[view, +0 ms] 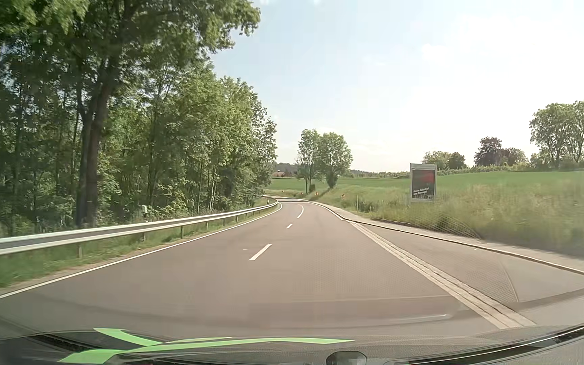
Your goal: Follow the waypoints while adhering to traffic rules and regulations
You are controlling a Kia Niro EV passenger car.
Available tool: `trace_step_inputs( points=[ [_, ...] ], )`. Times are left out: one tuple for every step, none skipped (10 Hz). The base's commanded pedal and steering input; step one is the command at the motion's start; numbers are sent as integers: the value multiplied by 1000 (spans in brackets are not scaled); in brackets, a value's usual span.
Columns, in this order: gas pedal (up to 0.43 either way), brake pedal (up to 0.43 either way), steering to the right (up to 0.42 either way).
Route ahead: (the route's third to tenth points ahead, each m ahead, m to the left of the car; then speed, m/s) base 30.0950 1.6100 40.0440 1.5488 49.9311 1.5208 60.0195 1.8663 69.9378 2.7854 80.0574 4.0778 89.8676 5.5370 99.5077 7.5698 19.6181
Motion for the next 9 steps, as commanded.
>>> trace_step_inputs(
  points=[
    [0,79,-1],
    [0,79,-1],
    [0,79,-1],
    [0,73,-1],
    [0,73,-1],
    [0,73,-1],
    [0,73,0],
    [0,73,1],
    [0,79,2]
  ],
)
